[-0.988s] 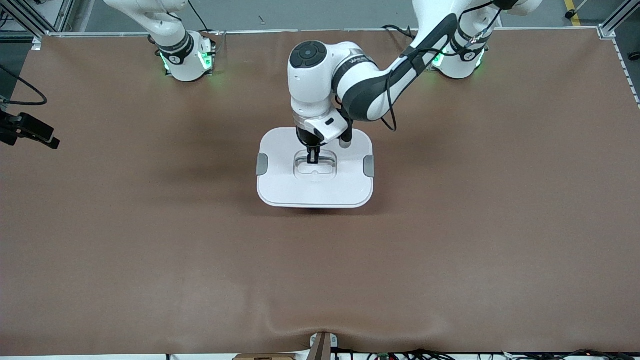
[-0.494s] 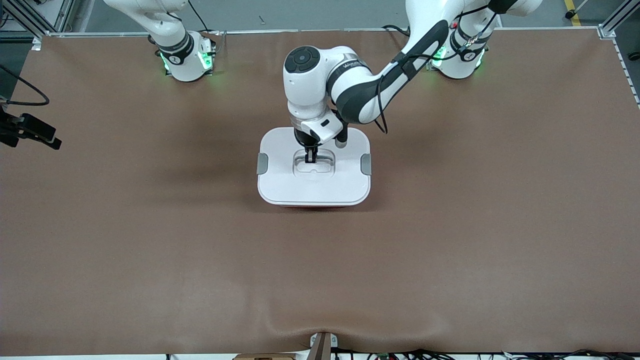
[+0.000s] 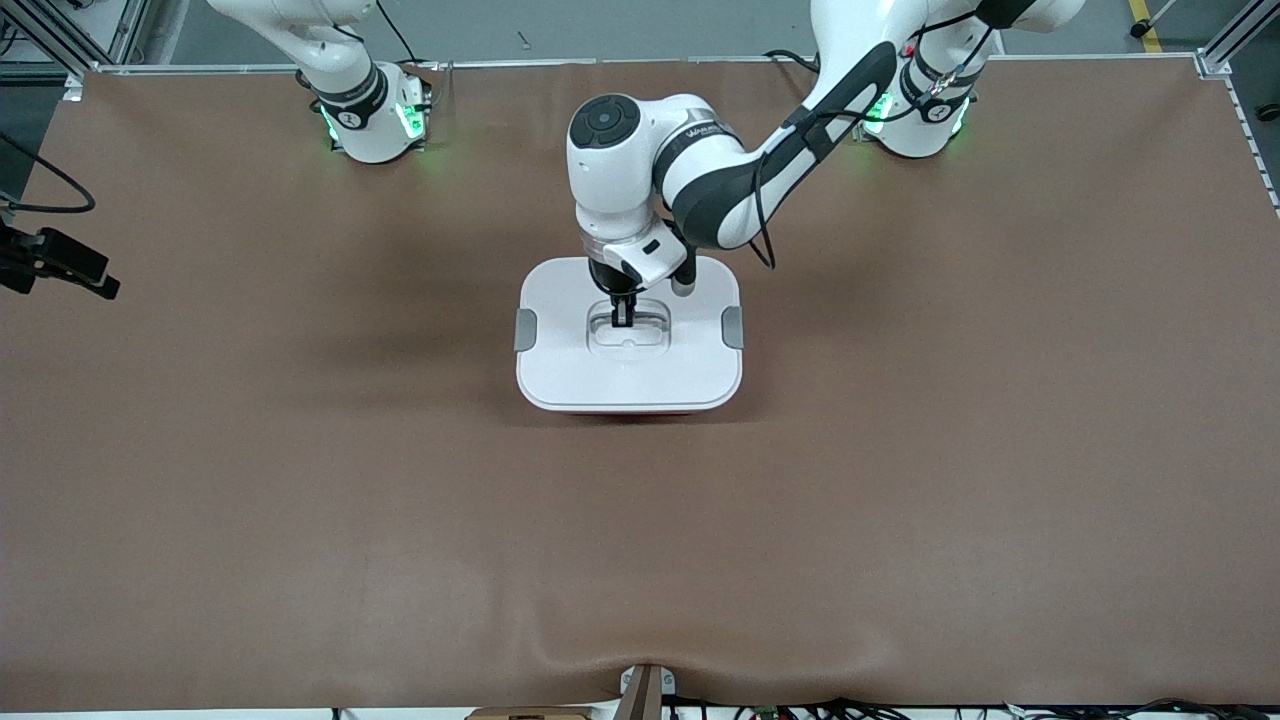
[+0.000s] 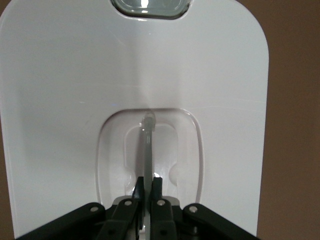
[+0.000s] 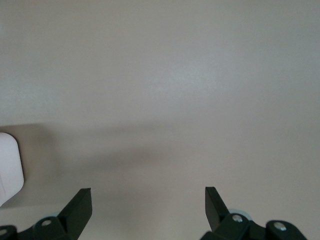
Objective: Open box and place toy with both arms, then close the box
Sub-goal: 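Lower the lid onto the box with the left gripper and press it down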
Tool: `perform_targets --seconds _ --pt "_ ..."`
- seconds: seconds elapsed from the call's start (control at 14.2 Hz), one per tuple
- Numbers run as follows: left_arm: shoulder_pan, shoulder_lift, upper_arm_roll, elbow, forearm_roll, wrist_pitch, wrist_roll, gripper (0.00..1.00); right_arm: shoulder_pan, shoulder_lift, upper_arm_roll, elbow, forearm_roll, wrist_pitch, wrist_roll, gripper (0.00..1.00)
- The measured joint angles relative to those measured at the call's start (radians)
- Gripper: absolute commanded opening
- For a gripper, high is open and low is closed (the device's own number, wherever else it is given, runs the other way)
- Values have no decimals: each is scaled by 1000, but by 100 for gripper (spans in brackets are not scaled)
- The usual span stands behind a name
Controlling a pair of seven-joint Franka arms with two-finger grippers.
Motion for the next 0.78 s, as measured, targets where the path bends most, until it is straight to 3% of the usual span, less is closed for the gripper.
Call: perform_targets --seconds 0.78 --pt "-11 7 4 -2 0 0 -2 0 6 -1 15 0 7 -1 0 100"
